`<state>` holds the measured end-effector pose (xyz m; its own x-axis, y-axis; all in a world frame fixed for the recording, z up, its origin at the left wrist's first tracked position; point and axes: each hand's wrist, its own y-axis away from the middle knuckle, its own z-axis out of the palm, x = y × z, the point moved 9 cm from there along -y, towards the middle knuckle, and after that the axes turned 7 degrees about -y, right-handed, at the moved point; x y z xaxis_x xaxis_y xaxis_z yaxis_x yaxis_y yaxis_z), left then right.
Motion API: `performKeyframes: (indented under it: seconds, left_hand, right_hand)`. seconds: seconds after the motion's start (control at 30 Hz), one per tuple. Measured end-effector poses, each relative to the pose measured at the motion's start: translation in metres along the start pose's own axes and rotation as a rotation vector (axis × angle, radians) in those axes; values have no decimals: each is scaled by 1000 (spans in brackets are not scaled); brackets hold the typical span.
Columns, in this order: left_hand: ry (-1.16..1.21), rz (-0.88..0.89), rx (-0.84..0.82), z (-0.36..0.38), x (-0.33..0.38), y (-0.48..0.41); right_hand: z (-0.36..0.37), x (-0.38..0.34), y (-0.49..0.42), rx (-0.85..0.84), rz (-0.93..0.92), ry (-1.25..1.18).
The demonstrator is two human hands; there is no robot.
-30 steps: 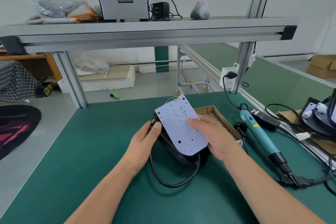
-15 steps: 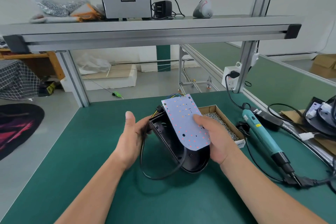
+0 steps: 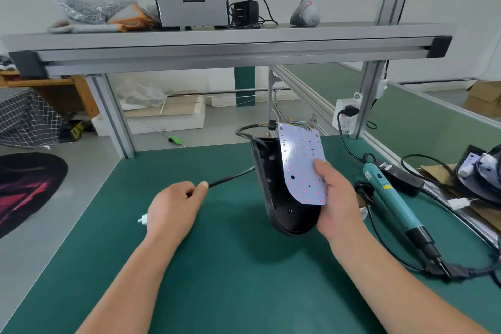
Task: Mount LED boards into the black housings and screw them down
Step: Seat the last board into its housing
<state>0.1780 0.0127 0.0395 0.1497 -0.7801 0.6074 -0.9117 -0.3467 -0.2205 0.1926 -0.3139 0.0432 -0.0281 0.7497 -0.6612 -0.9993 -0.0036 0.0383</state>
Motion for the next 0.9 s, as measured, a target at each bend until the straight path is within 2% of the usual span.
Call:
performKeyframes:
  seconds: [0.07,0.13,0.23,0.27,0.33,0.4,0.43,0.53,0.63,0.7,0.8,0.9]
  left_hand:
    - [85,-11,14,1,3,1]
    - [535,-63,-52,10,7,3]
    - [1293,-123,-274,25,30,9]
    - [1412,-156,-322,27,35,11]
    - [1472,-207,-357,35,38,14]
    - [1381,-192,-327,37,39,15]
    - [1243,-137,-285,33,39,14]
    - [627,94,-141,19,50,14]
    - [272,274,-265,33,72,30]
    - [212,305,-355,45,80,39]
    - [261,233,-378,46,72,37]
    - [128,189,-421,49,59,35]
  right_hand:
    - [-1,4,-2,-19,14,47]
    - [-2,8,-4,-9,19,102]
    - [-1,11,-3,12,37,141]
    - [-1,12,-1,21,47,145]
    - [-2,16,-1,40,63,155]
    - [-3,22,0,52,88,139]
    - [-2,24,1,52,95,131]
    - [-2,24,3,64,103,129]
    - [-2,28,5,60,110,148]
    - [-3,29,6,66,111,149]
    - [-5,25,5,61,97,102]
    - [-7,7,1,72,2,12]
